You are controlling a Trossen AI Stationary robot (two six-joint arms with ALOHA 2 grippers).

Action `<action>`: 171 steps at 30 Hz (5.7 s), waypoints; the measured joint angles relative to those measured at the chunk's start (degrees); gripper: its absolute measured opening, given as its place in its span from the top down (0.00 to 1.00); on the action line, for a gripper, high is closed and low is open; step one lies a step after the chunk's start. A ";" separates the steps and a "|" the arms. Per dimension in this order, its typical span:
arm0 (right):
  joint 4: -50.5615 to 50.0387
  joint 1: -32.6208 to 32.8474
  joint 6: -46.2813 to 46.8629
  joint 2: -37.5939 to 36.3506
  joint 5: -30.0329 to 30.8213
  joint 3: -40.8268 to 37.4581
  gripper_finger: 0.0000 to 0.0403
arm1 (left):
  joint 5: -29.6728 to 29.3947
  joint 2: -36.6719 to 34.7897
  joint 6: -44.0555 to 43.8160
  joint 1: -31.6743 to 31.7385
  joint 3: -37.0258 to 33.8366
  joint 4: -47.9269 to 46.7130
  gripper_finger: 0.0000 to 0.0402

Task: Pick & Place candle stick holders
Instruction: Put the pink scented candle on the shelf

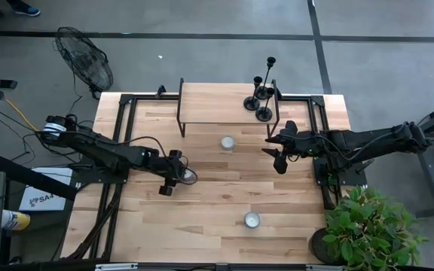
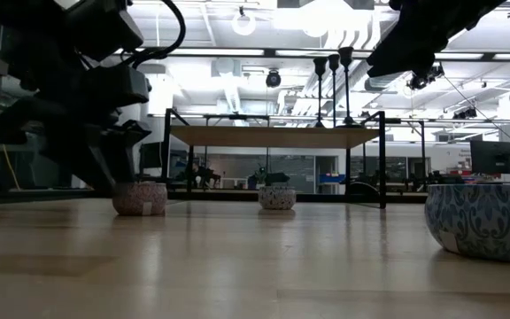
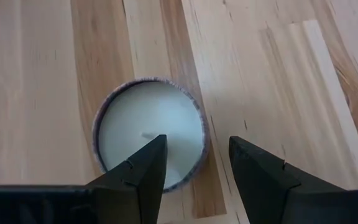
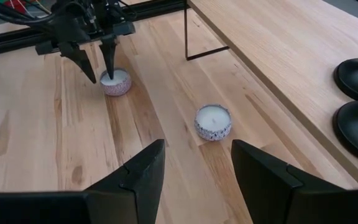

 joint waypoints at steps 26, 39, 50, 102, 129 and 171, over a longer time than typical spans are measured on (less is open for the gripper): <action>-0.27 0.00 0.22 0.00 0.00 0.00 0.55 | -1.12 0.18 -0.64 0.00 1.88 -1.96 0.58; -0.27 0.00 0.22 0.00 0.00 0.00 0.55 | -1.25 0.13 -0.66 0.00 1.90 -2.02 0.75; -0.27 -0.02 0.22 0.00 -0.01 0.00 0.55 | -1.16 0.13 -0.68 0.00 1.90 -2.10 0.87; -0.22 -0.02 0.46 0.00 -0.24 0.09 0.55 | 6.26 2.30 -14.71 35.12 45.09 -27.15 0.99; 0.17 -0.02 0.50 0.00 -0.22 0.09 0.55 | 6.23 27.84 -13.14 46.76 72.22 -43.72 0.99; 0.16 -0.02 1.55 0.00 1.37 0.00 0.55 | 18.71 29.27 0.41 51.01 72.15 -46.38 0.99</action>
